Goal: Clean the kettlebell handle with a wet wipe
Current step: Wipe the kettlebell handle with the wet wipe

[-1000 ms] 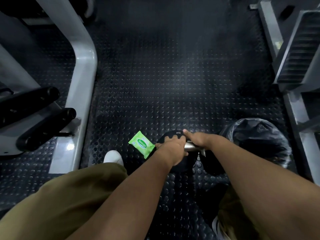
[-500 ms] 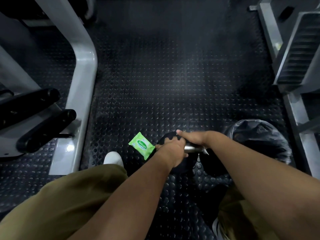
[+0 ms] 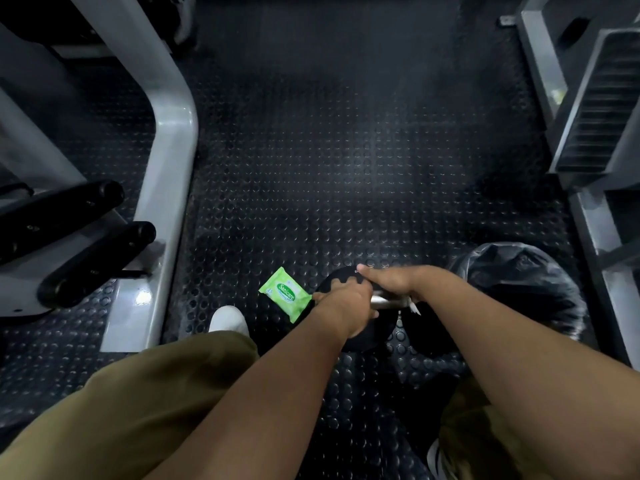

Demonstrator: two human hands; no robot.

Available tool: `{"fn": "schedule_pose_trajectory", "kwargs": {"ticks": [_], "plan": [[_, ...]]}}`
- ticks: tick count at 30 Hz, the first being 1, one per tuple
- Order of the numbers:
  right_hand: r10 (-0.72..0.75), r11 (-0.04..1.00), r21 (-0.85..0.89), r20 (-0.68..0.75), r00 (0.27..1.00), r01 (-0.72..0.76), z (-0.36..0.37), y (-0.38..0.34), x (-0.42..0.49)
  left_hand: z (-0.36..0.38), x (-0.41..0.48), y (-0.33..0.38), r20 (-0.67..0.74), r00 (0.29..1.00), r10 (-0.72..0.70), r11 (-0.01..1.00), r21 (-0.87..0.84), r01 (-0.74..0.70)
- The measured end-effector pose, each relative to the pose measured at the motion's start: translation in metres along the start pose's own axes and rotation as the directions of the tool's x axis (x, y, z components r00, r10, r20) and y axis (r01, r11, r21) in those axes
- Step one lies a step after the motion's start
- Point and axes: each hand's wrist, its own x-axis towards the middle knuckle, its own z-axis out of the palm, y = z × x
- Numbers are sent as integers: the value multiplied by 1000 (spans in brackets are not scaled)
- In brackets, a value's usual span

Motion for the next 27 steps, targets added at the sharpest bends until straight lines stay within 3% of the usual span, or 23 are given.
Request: {"fn": "schedule_pose_trajectory", "kwargs": {"ticks": [5,15,18,22,27], "plan": [[-25,997,76,-129,991,35,12,24,13,5,2,-4,-30,999,34,999,25,-34],[133,991,10,38,990,-134,-18,-11,-13,2,3,-2,2,1000,1,1000,17,-1],[154,988,-5,18,988,-153,-16,-16,-17,3,4,-2,-4,1000,10,1000,15,-10],[40,996,-72,-76,996,-45,1,-4,-15,4,2,-2,-23,1000,10,1000,7,-9],[7,998,57,-180,984,4,14,18,-6,3,1,-3,-24,999,24,1000,20,-23]]}}
